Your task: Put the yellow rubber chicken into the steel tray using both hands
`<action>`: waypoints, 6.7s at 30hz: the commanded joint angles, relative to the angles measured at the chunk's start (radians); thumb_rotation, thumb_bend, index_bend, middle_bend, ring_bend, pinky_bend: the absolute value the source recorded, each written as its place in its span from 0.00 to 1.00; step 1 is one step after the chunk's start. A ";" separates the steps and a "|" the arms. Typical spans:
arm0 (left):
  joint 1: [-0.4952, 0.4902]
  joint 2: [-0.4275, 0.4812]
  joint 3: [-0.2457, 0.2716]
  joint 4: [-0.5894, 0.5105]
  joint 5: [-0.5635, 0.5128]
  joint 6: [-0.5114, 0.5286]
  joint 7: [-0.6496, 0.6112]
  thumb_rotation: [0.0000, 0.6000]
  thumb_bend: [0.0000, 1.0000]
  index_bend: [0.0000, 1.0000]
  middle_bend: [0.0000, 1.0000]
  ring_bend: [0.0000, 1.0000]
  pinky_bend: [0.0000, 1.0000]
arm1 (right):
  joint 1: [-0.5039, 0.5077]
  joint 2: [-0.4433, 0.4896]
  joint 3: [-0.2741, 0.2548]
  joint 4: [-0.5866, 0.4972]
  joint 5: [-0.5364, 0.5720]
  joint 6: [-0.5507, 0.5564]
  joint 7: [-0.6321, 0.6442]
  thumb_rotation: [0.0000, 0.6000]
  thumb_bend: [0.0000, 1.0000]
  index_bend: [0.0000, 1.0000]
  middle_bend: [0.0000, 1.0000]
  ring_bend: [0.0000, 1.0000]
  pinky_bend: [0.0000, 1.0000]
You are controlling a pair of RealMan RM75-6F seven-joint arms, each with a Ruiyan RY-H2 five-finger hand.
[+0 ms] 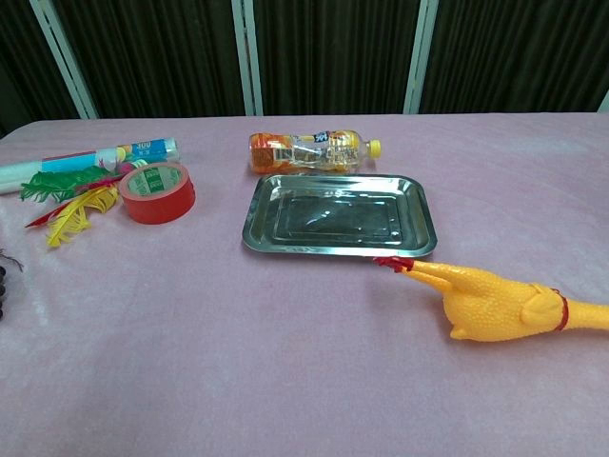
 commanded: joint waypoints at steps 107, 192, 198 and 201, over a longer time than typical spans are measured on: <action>-0.104 0.063 -0.012 -0.048 -0.012 -0.151 -0.070 1.00 0.00 0.18 0.11 0.04 0.00 | 0.351 -0.189 -0.105 0.205 -0.099 -0.405 0.331 1.00 0.63 0.93 0.68 0.71 0.79; -0.788 -0.576 -0.236 -0.198 -0.561 -0.487 0.485 1.00 0.45 0.60 0.58 0.48 0.30 | 0.592 -0.094 0.043 -0.148 0.107 -0.618 0.374 1.00 0.66 1.00 0.72 0.75 0.83; -0.792 -0.592 -0.228 -0.172 -0.540 -0.463 0.462 1.00 0.49 0.74 0.73 0.61 0.36 | 0.592 -0.095 0.042 -0.145 0.103 -0.618 0.391 1.00 0.66 1.00 0.72 0.75 0.84; -0.794 -0.605 -0.227 -0.157 -0.529 -0.451 0.451 1.00 0.51 0.81 0.80 0.67 0.38 | 0.592 -0.096 0.042 -0.144 0.102 -0.617 0.397 1.00 0.66 1.00 0.72 0.75 0.84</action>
